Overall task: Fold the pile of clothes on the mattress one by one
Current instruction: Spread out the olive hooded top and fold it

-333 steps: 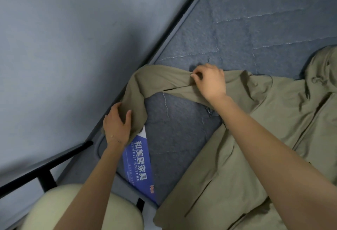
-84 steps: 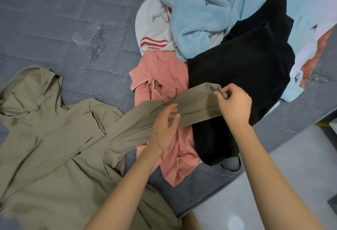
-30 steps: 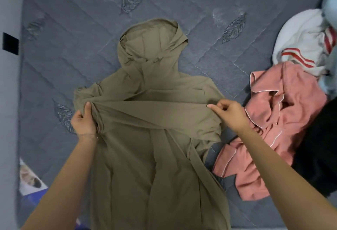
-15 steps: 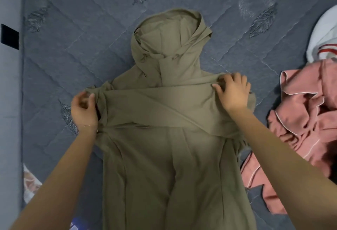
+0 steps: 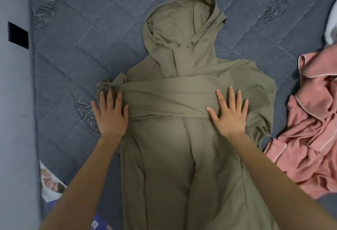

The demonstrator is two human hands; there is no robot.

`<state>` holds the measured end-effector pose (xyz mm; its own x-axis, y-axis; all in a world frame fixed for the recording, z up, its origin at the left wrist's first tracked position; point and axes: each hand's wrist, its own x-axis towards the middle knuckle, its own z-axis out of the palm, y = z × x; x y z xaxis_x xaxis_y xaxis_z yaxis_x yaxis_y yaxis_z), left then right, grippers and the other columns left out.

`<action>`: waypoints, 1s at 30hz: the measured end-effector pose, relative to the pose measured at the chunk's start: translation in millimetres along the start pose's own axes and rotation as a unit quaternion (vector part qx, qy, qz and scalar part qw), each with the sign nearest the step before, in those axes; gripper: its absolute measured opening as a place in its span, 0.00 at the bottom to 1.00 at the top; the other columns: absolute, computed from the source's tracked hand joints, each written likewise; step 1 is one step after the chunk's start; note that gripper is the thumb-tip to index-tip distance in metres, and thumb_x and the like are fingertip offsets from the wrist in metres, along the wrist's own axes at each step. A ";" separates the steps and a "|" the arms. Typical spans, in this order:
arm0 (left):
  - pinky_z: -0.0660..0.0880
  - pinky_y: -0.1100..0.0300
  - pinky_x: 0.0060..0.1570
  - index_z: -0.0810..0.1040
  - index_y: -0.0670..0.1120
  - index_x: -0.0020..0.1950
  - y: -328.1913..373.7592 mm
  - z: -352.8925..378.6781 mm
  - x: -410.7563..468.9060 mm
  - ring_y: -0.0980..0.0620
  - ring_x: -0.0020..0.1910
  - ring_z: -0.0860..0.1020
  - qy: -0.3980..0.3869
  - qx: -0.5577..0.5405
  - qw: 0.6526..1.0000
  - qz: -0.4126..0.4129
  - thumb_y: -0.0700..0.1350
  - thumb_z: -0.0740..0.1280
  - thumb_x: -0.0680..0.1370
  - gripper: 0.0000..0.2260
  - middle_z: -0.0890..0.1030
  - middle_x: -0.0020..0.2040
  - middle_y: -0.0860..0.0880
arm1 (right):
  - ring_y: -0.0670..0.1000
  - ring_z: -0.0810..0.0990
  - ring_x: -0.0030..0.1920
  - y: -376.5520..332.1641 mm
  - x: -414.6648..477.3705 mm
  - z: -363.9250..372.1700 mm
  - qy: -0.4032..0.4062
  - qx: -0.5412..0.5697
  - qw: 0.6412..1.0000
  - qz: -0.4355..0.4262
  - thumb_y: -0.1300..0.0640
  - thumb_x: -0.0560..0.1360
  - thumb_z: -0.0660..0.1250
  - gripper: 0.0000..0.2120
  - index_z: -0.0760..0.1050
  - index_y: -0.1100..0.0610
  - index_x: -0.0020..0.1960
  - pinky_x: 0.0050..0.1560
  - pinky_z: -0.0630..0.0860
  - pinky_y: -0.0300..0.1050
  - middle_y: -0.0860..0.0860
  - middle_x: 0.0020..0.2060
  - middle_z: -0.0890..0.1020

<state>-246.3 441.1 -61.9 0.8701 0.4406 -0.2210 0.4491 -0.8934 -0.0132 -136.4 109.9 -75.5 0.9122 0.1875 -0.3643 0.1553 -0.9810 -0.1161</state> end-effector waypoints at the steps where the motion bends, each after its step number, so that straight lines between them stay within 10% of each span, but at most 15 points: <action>1: 0.45 0.38 0.72 0.60 0.48 0.77 -10.3 2.1 0.4 0.39 0.76 0.55 -0.021 -0.015 0.999 -0.044 0.54 0.53 0.83 0.23 0.61 0.76 0.40 | 0.58 0.43 0.78 1.3 0.6 0.3 -0.002 0.002 1.000 0.010 0.34 0.77 0.54 0.33 0.50 0.43 0.78 0.75 0.38 0.58 0.54 0.79 0.47; 6: 0.46 0.39 0.73 0.54 0.49 0.79 -33.1 -0.1 -11.1 0.38 0.77 0.51 -0.047 -0.072 0.993 -0.084 0.54 0.55 0.83 0.26 0.53 0.78 0.39 | 0.58 0.41 0.78 -9.7 -10.3 -10.9 -0.012 0.030 0.999 0.039 0.32 0.76 0.52 0.35 0.47 0.43 0.78 0.75 0.37 0.59 0.53 0.79 0.46; 16: 0.46 0.39 0.73 0.58 0.51 0.78 34.5 -22.9 -106.8 0.38 0.77 0.52 0.018 -0.112 0.990 0.081 0.57 0.51 0.80 0.27 0.54 0.78 0.41 | 0.57 0.42 0.78 -32.9 -97.9 -23.6 0.020 0.050 0.997 -0.052 0.33 0.76 0.57 0.36 0.48 0.43 0.78 0.75 0.38 0.58 0.51 0.79 0.48; 30: 0.46 0.39 0.73 0.50 0.53 0.78 74.9 41.8 -322.7 0.43 0.78 0.48 -0.065 -0.112 0.991 0.044 0.61 0.47 0.79 0.29 0.49 0.79 0.45 | 0.57 0.43 0.78 89.0 -252.0 19.7 -0.034 0.067 0.996 -0.041 0.37 0.76 0.60 0.36 0.48 0.43 0.78 0.74 0.41 0.61 0.51 0.79 0.46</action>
<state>-501.9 228.3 -32.4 0.8807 0.3349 -0.3349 0.4199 -0.8793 0.2250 -360.0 -23.7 -12.2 0.8705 0.2736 -0.4092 0.1717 -0.9479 -0.2684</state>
